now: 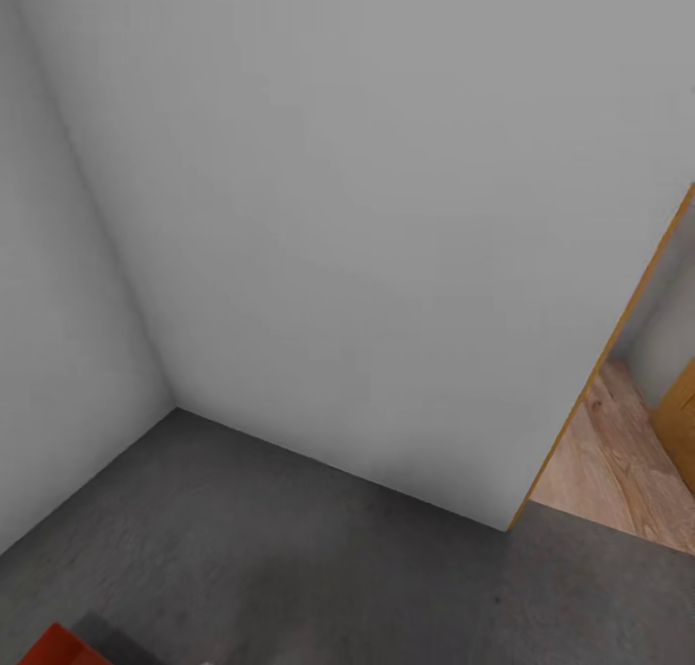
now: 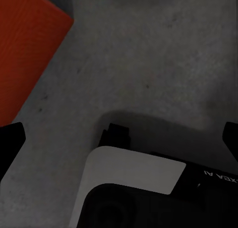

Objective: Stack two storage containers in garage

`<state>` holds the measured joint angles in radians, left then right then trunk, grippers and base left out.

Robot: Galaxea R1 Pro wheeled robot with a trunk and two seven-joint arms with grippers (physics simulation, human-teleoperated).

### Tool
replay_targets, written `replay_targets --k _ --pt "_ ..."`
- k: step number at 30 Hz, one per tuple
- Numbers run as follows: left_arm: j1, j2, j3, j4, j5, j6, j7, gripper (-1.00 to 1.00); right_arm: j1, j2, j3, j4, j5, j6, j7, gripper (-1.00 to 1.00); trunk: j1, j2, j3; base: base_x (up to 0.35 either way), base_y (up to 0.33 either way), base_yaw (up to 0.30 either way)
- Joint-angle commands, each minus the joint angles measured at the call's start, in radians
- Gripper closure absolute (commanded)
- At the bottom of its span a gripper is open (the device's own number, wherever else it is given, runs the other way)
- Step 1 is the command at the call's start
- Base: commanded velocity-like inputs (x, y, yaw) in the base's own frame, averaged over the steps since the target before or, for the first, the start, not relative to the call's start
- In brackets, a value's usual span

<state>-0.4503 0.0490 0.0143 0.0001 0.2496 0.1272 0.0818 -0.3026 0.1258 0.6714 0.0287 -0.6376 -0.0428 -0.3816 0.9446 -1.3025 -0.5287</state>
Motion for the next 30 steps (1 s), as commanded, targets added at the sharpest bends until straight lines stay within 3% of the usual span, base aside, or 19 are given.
replay_targets --k 1,10,30 --pt "-0.001 0.000 0.001 0.000 0.005 0.003 0.002 -1.00 -0.001 0.000 0.008 0.003 -0.010 -0.005 0.000 -1.00 0.000 -0.001 -0.001 0.000 0.000 -0.039" --pt "-0.001 0.000 0.001 0.000 0.006 0.003 0.002 -1.00 -0.001 -0.006 0.007 0.003 -0.008 -0.019 0.000 -1.00 0.000 -0.001 -0.001 0.000 0.000 -0.087" --pt "-0.001 0.000 0.001 0.000 0.005 0.000 0.002 -1.00 -0.001 -0.003 0.008 0.003 -0.010 -0.019 0.000 -1.00 0.000 -0.001 -0.001 0.000 0.000 -0.252"
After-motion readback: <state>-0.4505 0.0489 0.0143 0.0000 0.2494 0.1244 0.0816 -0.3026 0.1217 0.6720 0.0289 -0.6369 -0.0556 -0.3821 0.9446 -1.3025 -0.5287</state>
